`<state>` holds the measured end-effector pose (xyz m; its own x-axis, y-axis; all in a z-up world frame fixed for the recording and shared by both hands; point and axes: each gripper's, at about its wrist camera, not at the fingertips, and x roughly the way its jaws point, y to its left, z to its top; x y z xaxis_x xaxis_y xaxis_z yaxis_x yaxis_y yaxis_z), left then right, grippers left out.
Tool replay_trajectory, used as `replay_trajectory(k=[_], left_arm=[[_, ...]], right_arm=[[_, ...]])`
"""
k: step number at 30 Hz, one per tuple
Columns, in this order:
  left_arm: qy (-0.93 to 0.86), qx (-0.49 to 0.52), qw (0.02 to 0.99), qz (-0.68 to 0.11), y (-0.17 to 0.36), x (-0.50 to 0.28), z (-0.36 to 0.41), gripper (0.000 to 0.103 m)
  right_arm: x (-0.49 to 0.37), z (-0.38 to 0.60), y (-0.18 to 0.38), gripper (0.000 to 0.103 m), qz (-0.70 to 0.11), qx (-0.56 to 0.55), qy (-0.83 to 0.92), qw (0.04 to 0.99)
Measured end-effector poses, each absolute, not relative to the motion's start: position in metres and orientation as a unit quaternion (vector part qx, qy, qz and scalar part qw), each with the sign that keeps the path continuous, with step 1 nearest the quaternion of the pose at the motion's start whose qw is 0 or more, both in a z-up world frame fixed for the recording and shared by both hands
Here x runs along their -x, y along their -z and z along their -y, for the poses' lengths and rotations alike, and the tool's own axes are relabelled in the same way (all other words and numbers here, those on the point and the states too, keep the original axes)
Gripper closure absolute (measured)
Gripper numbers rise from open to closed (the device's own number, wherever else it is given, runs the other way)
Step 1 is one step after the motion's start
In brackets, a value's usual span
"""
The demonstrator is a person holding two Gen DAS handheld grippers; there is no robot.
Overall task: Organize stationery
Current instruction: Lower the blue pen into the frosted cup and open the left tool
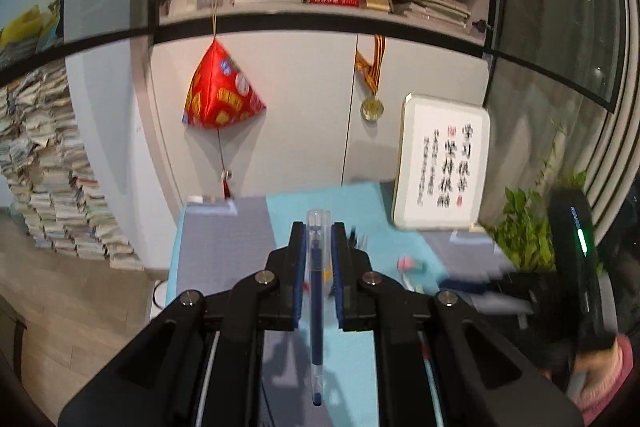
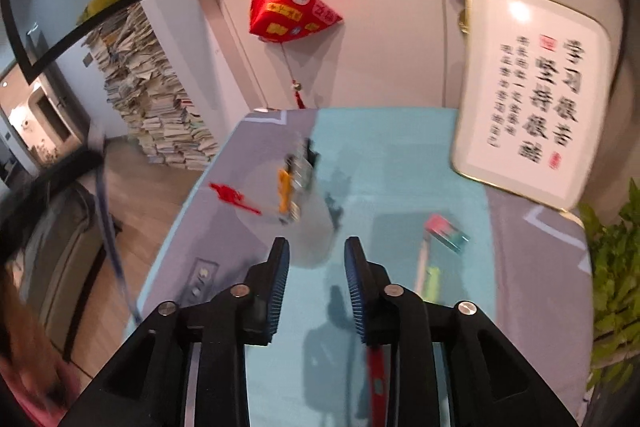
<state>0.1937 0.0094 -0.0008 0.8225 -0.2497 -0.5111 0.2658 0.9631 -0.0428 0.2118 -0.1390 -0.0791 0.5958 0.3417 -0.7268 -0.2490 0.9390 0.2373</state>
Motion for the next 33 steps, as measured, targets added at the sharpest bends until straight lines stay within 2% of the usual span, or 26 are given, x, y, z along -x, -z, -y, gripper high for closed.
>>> replay_trajectory(k=[11, 17, 33], left_arm=[[0.104, 0.006, 0.966, -0.235, -0.006, -0.26, 0.016, 0.093], [0.1, 0.015, 0.968, -0.231, 0.007, -0.283, 0.015, 0.093], [0.113, 0.002, 0.958, -0.262, 0.057, -0.277, 0.017, 0.092]], right_arm=[[-0.189, 0.15, 0.125, 0.073, -0.475, 0.019, -0.129, 0.87], [-0.191, 0.142, 0.154, 0.073, -0.508, 0.034, -0.146, 0.848], [-0.197, 0.134, 0.173, 0.073, -0.527, 0.037, -0.153, 0.835]])
